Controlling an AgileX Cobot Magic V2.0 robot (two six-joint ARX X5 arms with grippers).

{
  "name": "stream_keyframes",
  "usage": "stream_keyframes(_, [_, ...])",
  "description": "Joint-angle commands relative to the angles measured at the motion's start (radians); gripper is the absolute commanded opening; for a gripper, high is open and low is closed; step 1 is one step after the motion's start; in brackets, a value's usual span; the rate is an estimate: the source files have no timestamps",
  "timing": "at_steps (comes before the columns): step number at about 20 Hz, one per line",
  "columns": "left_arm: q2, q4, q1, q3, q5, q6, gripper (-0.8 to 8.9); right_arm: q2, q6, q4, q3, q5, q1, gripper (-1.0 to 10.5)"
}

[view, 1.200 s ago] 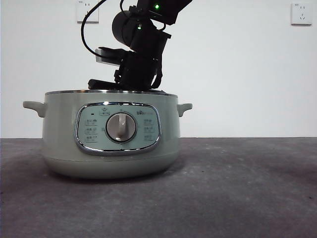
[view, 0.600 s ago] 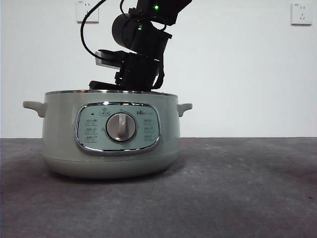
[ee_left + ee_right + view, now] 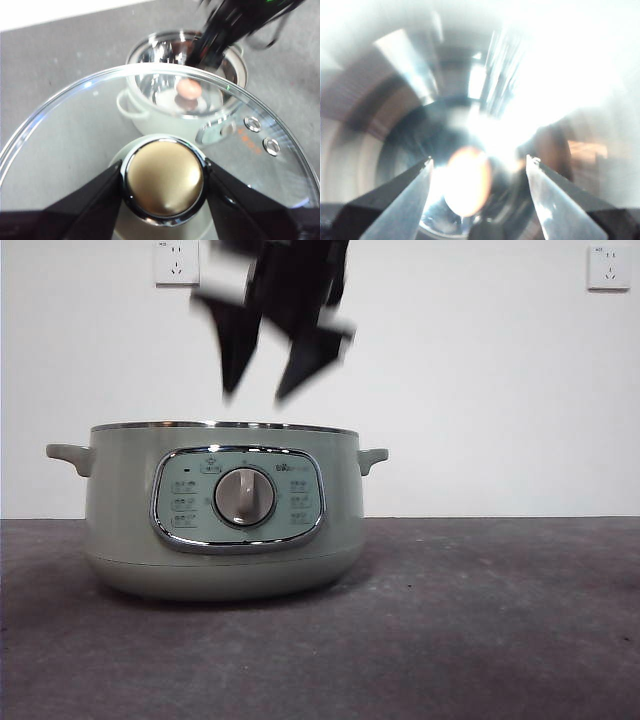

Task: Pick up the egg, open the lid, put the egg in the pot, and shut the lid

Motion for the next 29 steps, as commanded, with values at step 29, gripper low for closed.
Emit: stream_keyframes(29, [0.845, 0.84, -0.206, 0.009, 0.049, 0.083, -0.08, -1.109, 0.136, -0.534, -0.466, -0.025, -0.005, 3.2])
